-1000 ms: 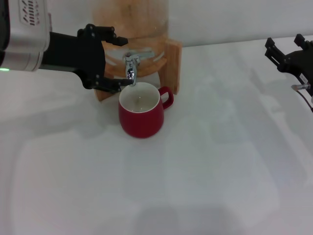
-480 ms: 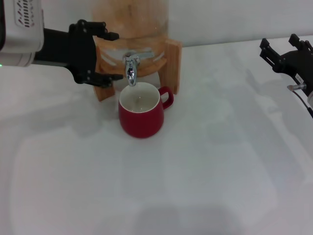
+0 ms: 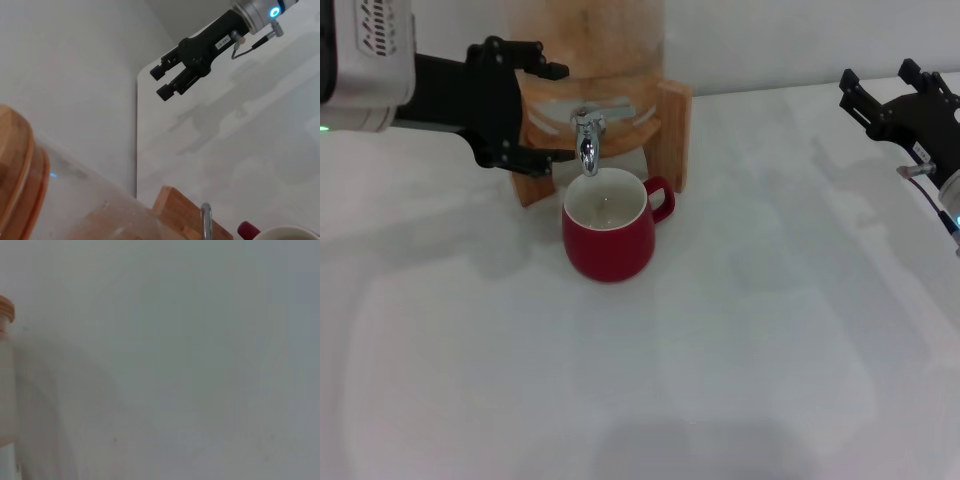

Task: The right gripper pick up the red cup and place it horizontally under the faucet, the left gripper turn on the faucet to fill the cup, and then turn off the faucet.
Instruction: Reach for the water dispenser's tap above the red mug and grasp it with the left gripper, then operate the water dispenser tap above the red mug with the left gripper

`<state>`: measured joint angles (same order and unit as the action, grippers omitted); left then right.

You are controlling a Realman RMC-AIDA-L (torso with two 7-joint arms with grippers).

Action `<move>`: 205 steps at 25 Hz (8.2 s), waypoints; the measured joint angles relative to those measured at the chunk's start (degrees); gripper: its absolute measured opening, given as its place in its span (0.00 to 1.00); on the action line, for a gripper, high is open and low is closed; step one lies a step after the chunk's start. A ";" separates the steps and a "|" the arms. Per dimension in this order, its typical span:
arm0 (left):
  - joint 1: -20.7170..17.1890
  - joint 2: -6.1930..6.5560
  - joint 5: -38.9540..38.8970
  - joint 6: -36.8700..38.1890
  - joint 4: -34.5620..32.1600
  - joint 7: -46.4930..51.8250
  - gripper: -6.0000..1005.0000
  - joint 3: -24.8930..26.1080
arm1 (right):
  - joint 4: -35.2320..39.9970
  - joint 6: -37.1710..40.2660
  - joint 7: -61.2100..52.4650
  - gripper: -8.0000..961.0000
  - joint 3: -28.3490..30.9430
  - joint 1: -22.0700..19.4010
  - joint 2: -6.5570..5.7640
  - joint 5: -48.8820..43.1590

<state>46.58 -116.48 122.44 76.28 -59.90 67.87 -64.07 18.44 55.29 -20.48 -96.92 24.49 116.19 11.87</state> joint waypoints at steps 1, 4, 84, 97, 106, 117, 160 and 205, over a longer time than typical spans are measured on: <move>0.02 -0.11 0.00 0.00 0.05 -0.25 0.84 -0.10 | 0.02 0.00 0.00 0.87 -0.05 -0.01 0.00 0.00; 0.02 -0.40 0.00 0.01 0.10 -0.82 0.84 -0.20 | 0.11 -0.01 0.00 0.87 -0.57 0.04 0.00 0.00; 6.35 -2.52 -0.98 -7.53 13.58 -11.36 0.84 -0.17 | 2.39 0.89 0.09 0.87 -5.30 -0.67 0.00 -0.54; 7.42 -2.52 -1.29 -7.46 15.28 -12.84 0.84 -0.18 | 2.39 1.39 0.00 0.87 -5.29 -0.80 0.00 -0.53; 7.56 -2.52 -1.56 -7.46 15.73 -13.45 0.84 -0.25 | 2.39 1.41 0.04 0.87 -5.29 -0.85 0.00 -0.43; 7.07 -2.52 -1.59 -7.11 15.86 -13.63 0.84 -0.26 | 2.39 1.49 0.09 0.87 -5.29 -0.79 0.00 -0.35; 3.18 -2.47 0.64 -2.41 8.75 -8.88 0.84 -1.36 | 3.01 1.50 0.06 0.87 -5.38 -0.36 0.00 -0.35; -5.67 -2.70 -0.14 2.98 -8.31 -0.43 0.84 -5.57 | 4.48 1.80 0.00 0.87 -6.18 -0.52 0.00 -0.18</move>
<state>40.91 -119.18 122.30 79.26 -68.20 67.44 -69.65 22.92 57.09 -20.48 -103.10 23.96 116.19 11.69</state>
